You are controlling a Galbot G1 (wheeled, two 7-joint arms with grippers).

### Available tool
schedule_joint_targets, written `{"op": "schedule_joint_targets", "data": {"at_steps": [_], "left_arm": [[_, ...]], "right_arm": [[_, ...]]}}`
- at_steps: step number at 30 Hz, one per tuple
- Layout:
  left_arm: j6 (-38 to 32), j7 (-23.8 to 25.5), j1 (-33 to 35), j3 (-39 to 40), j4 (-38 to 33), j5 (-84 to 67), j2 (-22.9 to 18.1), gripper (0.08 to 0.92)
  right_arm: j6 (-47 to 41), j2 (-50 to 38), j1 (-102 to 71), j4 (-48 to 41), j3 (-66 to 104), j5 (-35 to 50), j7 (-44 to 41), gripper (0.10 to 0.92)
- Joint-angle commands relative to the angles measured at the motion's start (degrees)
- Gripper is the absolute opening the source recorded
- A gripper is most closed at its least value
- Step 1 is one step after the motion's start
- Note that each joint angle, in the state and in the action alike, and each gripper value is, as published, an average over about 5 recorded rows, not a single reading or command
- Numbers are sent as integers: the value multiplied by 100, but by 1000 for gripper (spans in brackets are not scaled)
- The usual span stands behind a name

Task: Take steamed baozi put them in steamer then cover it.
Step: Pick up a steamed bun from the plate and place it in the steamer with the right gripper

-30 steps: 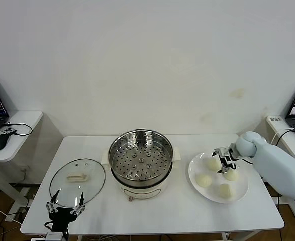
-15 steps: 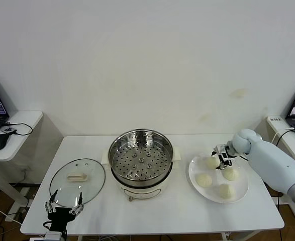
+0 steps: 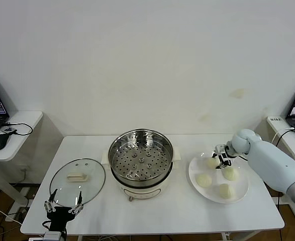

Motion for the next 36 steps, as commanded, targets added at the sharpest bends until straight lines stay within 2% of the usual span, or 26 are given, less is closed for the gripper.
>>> {"op": "schedule_joint_targets", "data": {"at_steps": [1,9,19,29,36], "left_arm": [[7,3,0,0,-1,-9,4,823],[22,-5,-46,28,-1,-260,49,823],[20,25,-105,28,11,-641,93,823],[-9,16,-141,-91,48,-811,79,823],[-20,-9,-106,-122,-10,-769,49,823]], "right_arm": [[-175,-642,684,1074,-500,894,-24,585],[-254,-850,2519,1703,-1754,2142,-4,593],[-78,385,4081,1613,-3071,3135,180,594],[426,2086,4063,982,-3454,2948,396,591],[867,2760,3730,831,-3815,2562,576,589]]}}
